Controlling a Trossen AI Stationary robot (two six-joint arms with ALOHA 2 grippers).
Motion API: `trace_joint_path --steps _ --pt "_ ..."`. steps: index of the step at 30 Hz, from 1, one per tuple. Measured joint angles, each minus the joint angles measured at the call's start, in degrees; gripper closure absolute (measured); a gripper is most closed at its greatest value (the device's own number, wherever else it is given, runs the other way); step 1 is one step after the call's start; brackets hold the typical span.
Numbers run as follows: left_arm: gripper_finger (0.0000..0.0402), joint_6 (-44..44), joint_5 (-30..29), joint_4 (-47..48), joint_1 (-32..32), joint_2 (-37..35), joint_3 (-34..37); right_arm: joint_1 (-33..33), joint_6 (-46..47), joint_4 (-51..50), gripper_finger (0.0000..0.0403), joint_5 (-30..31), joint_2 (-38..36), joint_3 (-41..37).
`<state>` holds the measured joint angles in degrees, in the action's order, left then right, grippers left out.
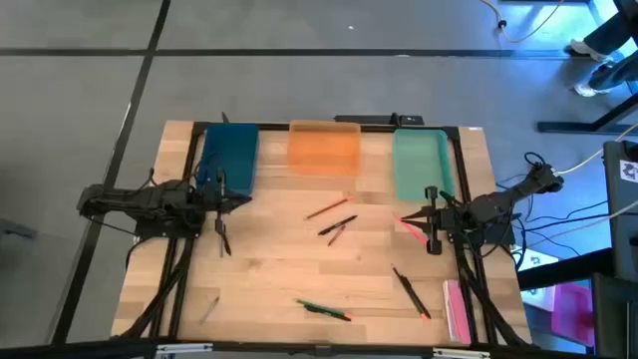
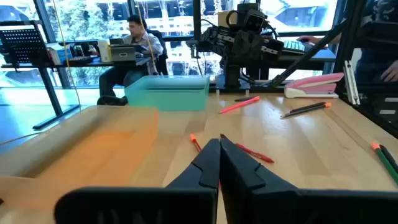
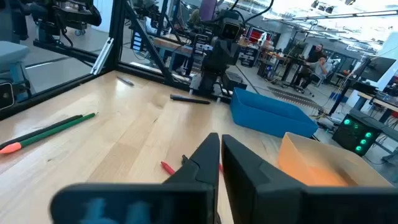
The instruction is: Sort crayons/erasers/pens/pencils in bins
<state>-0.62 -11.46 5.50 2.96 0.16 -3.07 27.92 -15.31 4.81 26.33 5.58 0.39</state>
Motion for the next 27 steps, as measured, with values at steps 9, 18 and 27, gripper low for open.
trace_joint_path --steps 9,18,27 --pt "0.0401 0.0 0.0 0.0 0.0 0.0 0.0 0.0 0.0 0.0 0.0379 0.0 0.0 0.0" --pt "0.0401 0.0 0.0 0.0 0.0 0.0 0.0 0.0 0.0 0.0 0.0379 0.0 0.0 0.0" --pt "0.0401 0.0 0.0 0.0 0.0 0.0 0.0 0.0 0.0 0.0 0.0379 0.0 0.0 0.0"
